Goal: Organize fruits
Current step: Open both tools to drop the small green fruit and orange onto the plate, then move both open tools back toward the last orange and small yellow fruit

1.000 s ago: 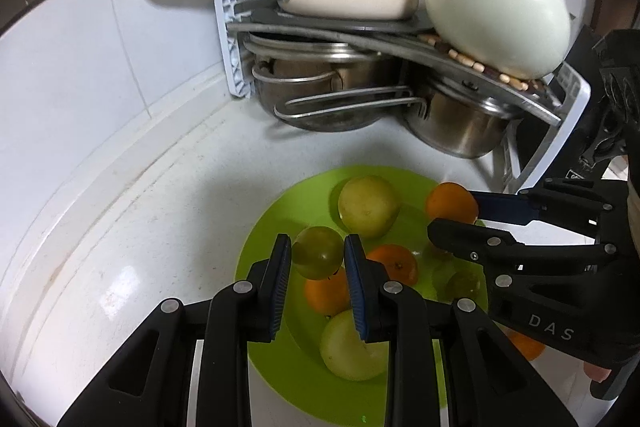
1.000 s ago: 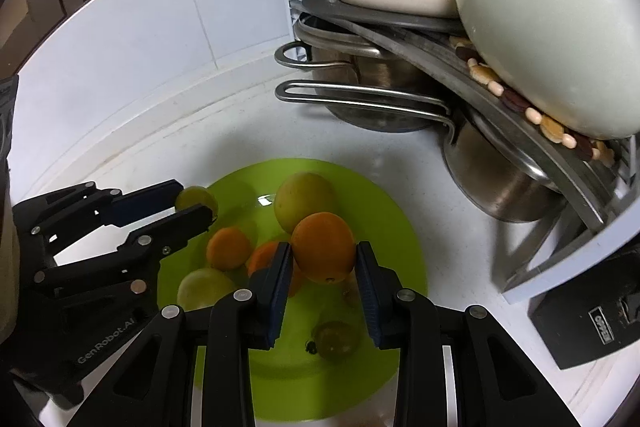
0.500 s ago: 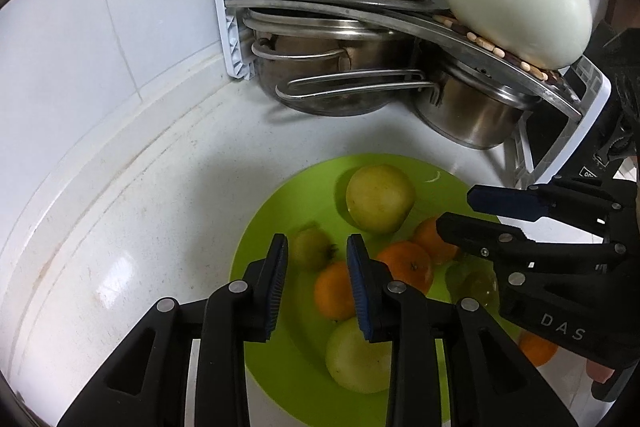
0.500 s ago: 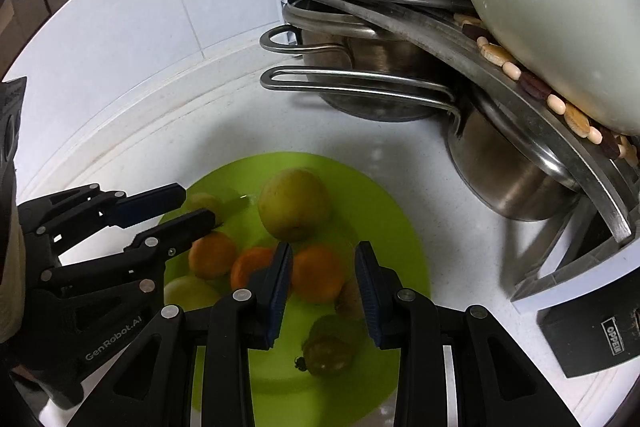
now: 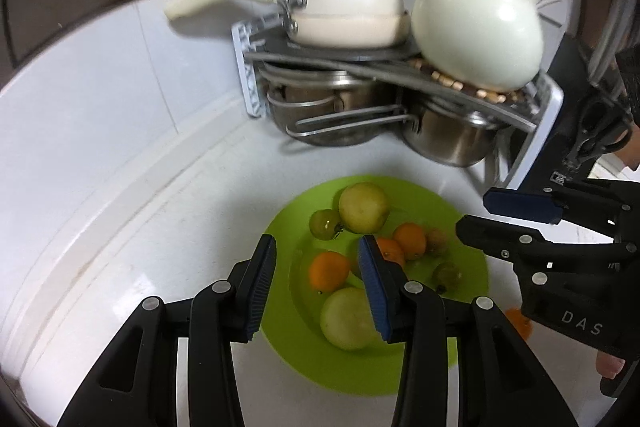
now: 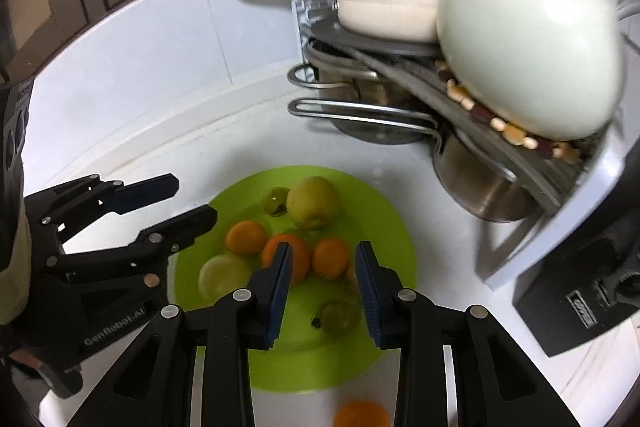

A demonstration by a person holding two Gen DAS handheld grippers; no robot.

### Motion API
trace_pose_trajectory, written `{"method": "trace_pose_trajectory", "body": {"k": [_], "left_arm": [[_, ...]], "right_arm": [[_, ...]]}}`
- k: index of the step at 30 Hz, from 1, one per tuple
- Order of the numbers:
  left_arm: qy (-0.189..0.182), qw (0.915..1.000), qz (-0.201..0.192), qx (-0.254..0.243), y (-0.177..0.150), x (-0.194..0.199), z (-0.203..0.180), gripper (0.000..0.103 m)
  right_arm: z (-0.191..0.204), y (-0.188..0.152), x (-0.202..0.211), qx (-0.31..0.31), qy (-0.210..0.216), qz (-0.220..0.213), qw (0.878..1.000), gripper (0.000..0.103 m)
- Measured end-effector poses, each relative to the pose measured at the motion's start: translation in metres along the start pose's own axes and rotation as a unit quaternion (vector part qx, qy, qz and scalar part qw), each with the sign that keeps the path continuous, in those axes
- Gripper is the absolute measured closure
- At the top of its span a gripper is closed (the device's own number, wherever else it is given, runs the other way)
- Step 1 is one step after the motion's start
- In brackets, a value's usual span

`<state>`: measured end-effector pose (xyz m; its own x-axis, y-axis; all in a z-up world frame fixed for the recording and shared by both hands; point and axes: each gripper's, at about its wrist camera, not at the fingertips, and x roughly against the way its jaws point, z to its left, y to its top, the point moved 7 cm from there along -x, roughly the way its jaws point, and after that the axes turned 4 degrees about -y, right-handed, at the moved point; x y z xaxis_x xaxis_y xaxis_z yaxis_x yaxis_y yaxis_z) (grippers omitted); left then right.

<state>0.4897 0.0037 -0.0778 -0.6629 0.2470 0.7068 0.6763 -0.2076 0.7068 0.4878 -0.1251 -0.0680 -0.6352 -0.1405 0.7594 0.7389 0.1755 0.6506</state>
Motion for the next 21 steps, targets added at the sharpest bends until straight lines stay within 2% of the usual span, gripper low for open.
{"method": "trace_pose_trajectory", "body": {"k": [5, 9, 12, 21], "left_arm": [[-0.006, 0.9997, -0.023, -0.006, -0.001, 0.030, -0.013, 0.057], [-0.011, 0.9987, -0.048, -0.017, -0.003, 0.056, -0.028, 0.050], [-0.009, 0.9977, -0.063, -0.022, -0.005, 0.073, -0.038, 0.042], [-0.025, 0.9956, -0.087, -0.026, -0.017, 0.107, -0.069, 0.035]], "right_arm": [[0.000, -0.006, 0.029, 0.001, -0.003, -0.030, 1.000, 0.069], [-0.001, -0.014, 0.052, -0.003, -0.004, -0.047, 0.999, 0.069], [-0.004, -0.022, 0.071, -0.009, -0.009, -0.060, 0.998, 0.065], [-0.024, -0.052, 0.110, -0.023, -0.044, -0.078, 0.996, 0.059]]}}
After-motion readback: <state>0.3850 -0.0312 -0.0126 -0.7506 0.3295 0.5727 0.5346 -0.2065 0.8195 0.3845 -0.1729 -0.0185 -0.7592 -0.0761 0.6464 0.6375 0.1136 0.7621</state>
